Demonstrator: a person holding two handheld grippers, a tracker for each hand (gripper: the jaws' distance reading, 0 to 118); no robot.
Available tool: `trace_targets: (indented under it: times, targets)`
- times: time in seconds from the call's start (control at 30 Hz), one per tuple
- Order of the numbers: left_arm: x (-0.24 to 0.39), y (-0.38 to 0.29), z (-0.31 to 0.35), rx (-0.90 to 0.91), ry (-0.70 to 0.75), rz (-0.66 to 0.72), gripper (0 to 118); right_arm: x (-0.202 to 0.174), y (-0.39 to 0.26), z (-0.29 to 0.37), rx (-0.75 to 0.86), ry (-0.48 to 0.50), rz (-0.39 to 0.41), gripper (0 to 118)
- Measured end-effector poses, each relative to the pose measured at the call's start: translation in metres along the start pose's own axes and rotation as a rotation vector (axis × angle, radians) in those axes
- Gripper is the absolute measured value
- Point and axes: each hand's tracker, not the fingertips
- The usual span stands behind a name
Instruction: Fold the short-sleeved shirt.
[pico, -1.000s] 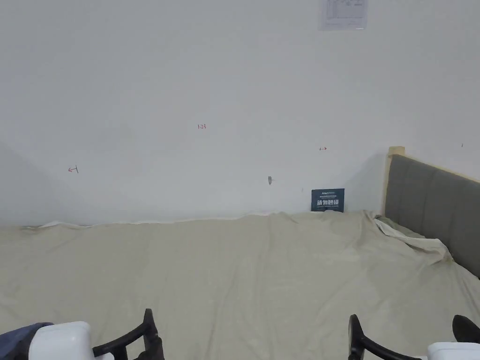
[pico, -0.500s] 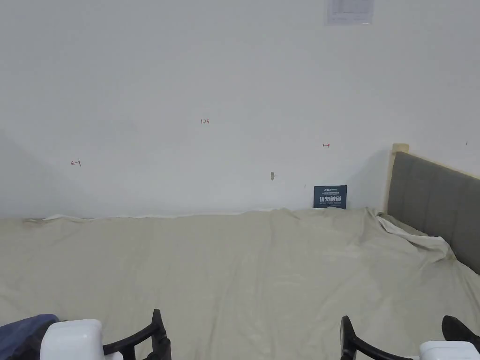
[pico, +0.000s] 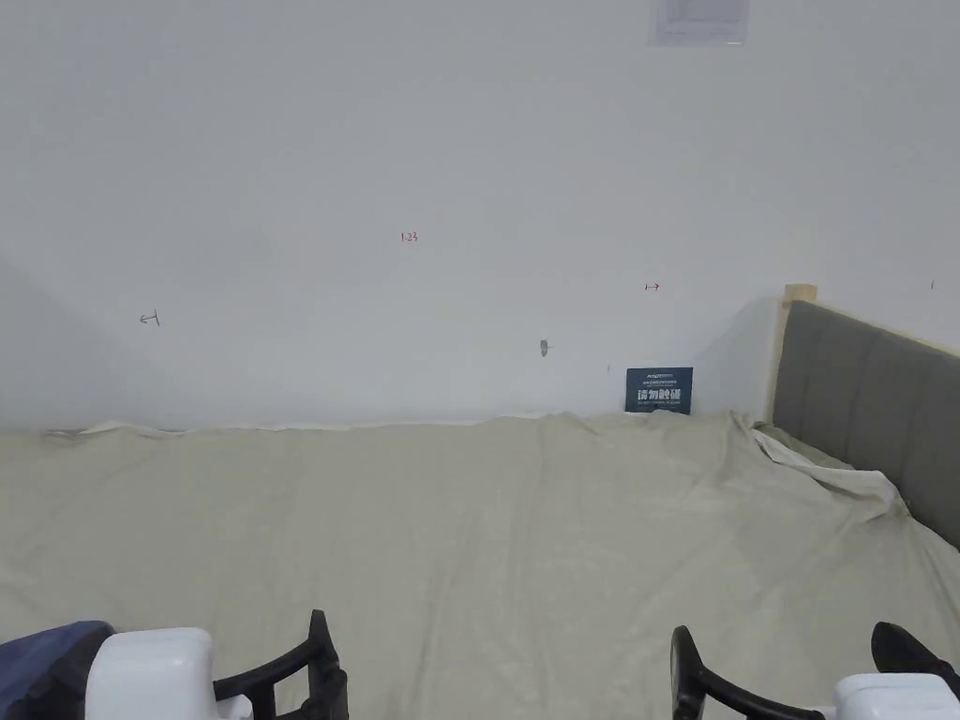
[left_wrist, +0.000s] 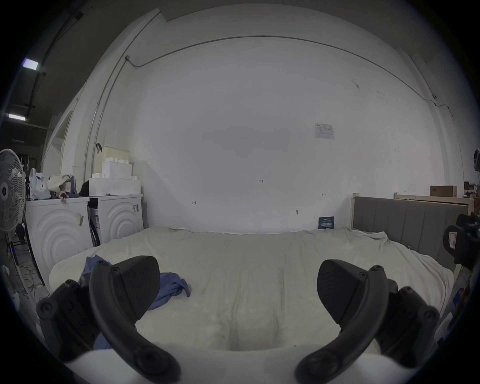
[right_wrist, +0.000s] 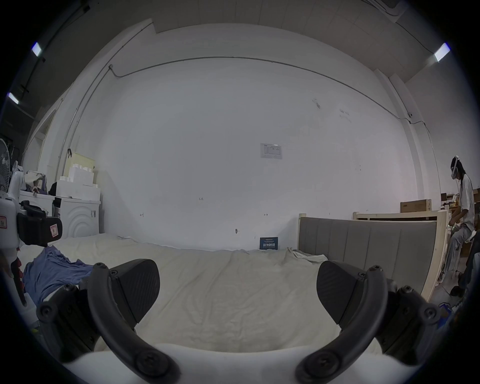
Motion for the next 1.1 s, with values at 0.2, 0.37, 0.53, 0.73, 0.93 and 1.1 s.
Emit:
trace_targets:
  times: [0.2, 0.37, 0.53, 0.73, 0.93, 1.1]
  targets:
    - [0.005, 0.003, 0.004, 0.004, -0.042, -0.020, 118, -0.004, -0.001, 0.005, 0.031, -0.015, 0.040, 56]
    - [0.007, 0.003, 0.007, 0.015, -0.053, -0.025, 59, 0.001, 0.002, 0.002, 0.005, -0.021, -0.005, 13]
    - [-0.003, 0.010, -0.005, 0.022, -0.019, 0.027, 0, 0.002, 0.002, 0.000, -0.014, -0.007, -0.018, 12]
    - [0.005, 0.012, -0.006, 0.039, 0.009, -0.027, 0, 0.002, 0.002, 0.001, -0.001, -0.025, -0.022, 0]
    - [0.016, 0.013, -0.007, 0.043, 0.004, -0.052, 0, 0.004, 0.001, -0.003, -0.023, -0.029, -0.027, 0]
    - [0.021, 0.011, -0.005, 0.035, 0.000, -0.050, 0, 0.011, 0.002, -0.002, -0.022, -0.067, -0.038, 0]
